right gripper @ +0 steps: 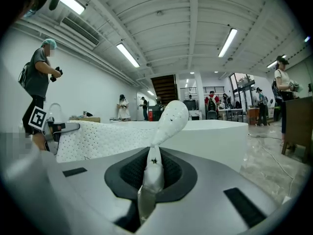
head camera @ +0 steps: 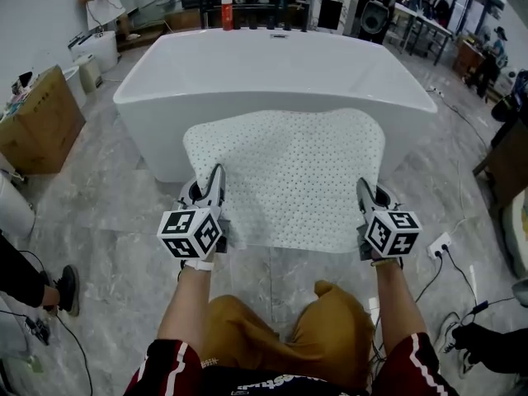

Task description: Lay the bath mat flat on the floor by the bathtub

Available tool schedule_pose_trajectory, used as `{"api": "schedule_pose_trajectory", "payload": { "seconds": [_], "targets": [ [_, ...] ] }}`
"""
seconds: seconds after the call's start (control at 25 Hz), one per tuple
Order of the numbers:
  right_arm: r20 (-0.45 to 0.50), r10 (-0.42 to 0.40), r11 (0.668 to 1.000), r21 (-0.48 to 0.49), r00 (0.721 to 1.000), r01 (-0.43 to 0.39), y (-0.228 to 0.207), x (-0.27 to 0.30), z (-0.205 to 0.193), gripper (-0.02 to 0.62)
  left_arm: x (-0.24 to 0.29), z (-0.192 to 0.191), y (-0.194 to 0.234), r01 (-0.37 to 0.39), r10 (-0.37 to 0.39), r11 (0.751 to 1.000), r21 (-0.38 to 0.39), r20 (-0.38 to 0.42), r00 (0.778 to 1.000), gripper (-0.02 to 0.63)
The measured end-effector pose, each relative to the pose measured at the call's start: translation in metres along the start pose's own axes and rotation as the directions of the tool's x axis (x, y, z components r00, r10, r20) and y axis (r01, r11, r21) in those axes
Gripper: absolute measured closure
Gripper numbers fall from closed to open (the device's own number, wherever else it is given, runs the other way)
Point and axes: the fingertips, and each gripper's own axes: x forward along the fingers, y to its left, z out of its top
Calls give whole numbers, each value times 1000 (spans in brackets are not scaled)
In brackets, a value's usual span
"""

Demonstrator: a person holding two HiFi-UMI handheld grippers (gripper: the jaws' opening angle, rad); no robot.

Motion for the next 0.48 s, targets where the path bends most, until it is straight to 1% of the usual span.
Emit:
{"api": "schedule_pose_trajectory", "payload": {
  "seconds": [0.28,0.36,0.48],
  "targets": [
    [-17,-9,1000,8,1000,9,20,-12,6,552,-15,7,11,8,-8,1000,-23,-4,1000,574],
    [-23,-18,1000,9,1000,18,21,-18,5,552,-20,4,10,18,-18,999,-32,-2,1000,574],
    [-23,-24,1000,-16,999,24,24,-22,2,552,-28,-4,11,27,-26,999,-46,7,1000,574]
  ]
}}
